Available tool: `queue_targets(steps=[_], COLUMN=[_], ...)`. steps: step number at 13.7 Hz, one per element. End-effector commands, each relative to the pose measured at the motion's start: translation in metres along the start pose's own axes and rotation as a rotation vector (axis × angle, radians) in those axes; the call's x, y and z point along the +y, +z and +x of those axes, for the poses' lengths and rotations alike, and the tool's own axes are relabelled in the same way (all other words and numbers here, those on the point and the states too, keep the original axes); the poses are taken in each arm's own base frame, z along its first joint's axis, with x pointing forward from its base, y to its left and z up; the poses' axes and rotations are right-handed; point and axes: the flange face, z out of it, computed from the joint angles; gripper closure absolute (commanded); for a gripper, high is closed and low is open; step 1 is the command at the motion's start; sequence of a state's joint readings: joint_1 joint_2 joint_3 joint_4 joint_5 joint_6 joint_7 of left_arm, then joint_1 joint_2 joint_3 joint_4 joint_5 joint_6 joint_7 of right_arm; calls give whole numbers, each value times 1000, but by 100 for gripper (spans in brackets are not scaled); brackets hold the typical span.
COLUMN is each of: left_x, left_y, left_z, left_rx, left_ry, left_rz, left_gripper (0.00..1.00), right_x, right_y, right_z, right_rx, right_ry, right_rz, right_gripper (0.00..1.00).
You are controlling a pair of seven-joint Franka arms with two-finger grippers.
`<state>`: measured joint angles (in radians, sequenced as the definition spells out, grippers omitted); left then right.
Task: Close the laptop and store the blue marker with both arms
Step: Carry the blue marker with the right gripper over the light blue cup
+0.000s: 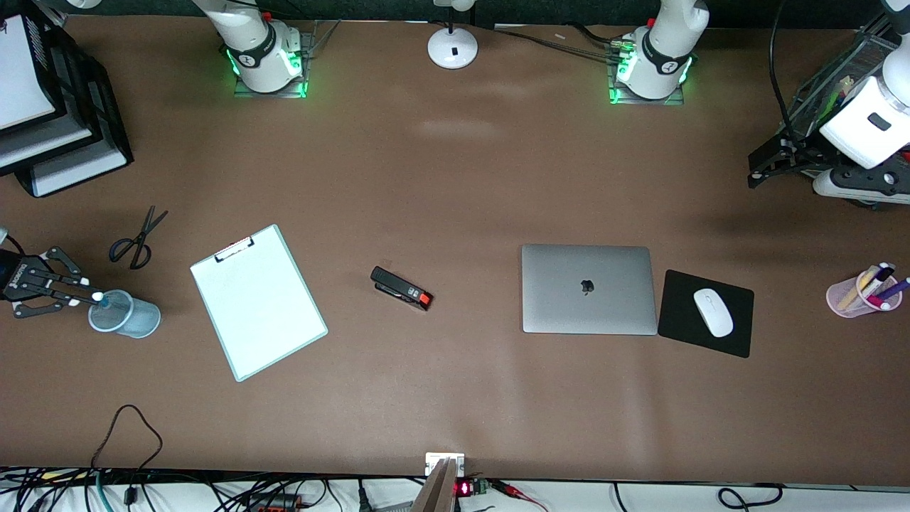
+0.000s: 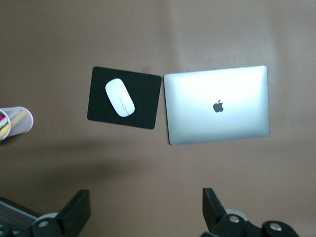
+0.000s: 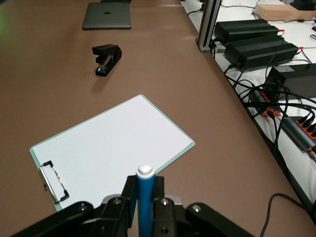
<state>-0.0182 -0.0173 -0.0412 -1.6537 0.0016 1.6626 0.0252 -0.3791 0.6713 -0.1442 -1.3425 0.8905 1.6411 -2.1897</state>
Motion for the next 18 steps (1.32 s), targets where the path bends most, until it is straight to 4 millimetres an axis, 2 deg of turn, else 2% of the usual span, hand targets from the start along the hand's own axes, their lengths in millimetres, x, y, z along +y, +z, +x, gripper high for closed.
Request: queue_targets(steps=[1,3,10,15,18], left_x=[0,1,4,2,1], left_y=[-2,-4,-3,-4,-3], left_z=[-1,-1,-2,-3,-4], left_rx=[17,17,-2,-8,-12], left_ry=[-11,-10,-5,-8,-10], left_rz=[-1,-1,-2,-2,-2], left_gripper=[0,0,0,0,0], right_x=[0,5,2,13,14], right_y=[-7,-3,24,20,27], right_z=[-9,-14,-56,-77,-92], right_rx=[40,66,104,92,94], right_ry=[-37,-36,11,5,11], right_rz=[-11,-27,-17,-42,-39], right_gripper=[95,95,95,95,95])
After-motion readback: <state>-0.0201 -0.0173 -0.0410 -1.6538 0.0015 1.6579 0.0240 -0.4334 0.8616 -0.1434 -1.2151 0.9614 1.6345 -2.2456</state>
